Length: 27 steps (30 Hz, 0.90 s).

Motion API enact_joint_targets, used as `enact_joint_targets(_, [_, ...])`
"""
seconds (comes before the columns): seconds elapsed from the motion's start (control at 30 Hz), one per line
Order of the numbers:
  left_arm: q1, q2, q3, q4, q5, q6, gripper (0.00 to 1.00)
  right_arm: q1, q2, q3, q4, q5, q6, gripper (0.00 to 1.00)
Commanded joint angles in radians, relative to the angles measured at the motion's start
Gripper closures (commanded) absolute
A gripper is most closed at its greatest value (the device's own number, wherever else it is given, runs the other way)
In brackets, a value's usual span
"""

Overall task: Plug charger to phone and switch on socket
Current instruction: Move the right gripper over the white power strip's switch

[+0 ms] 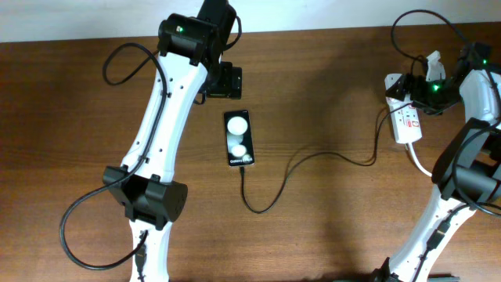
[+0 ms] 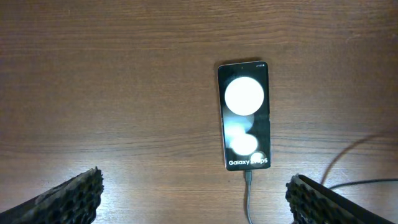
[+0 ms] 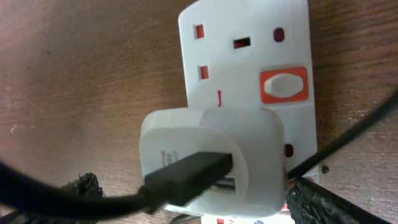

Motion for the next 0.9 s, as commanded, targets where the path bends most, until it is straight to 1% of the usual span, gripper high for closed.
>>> enact_joint_targets(0.0, [0.002, -0.019, 0.013, -0.001, -0.018, 0.008, 0.01, 0.008, 0.026, 0.012, -0.01, -0.021, 0.007, 0.01])
enact_joint_targets(0.13, [0.002, -0.019, 0.013, -0.001, -0.018, 0.008, 0.01, 0.008, 0.026, 0.012, -0.011, -0.028, 0.007, 0.01])
enact_joint_targets(0.27, [0.002, -0.019, 0.013, -0.002, -0.018, 0.008, 0.01, 0.008, 0.026, 0.012, -0.018, -0.122, 0.007, 0.01])
enact_joint_targets(0.43, [0.002, -0.019, 0.013, -0.002, -0.018, 0.008, 0.01, 0.008, 0.026, 0.011, -0.049, -0.122, 0.007, 0.01])
enact_joint_targets(0.6, [0.002, -0.019, 0.013, -0.001, -0.018, 0.008, 0.01, 0.008, 0.026, -0.021, -0.006, -0.111, 0.007, 0.01])
enact_joint_targets(0.67, [0.002, -0.019, 0.013, -0.002, -0.018, 0.008, 0.01, 0.002, 0.026, 0.006, -0.028, -0.042, 0.007, 0.01])
enact_joint_targets(0.87, [0.002, -0.019, 0.013, -0.002, -0.018, 0.008, 0.01, -0.008, 0.026, 0.106, -0.06, -0.043, 0.008, 0.01])
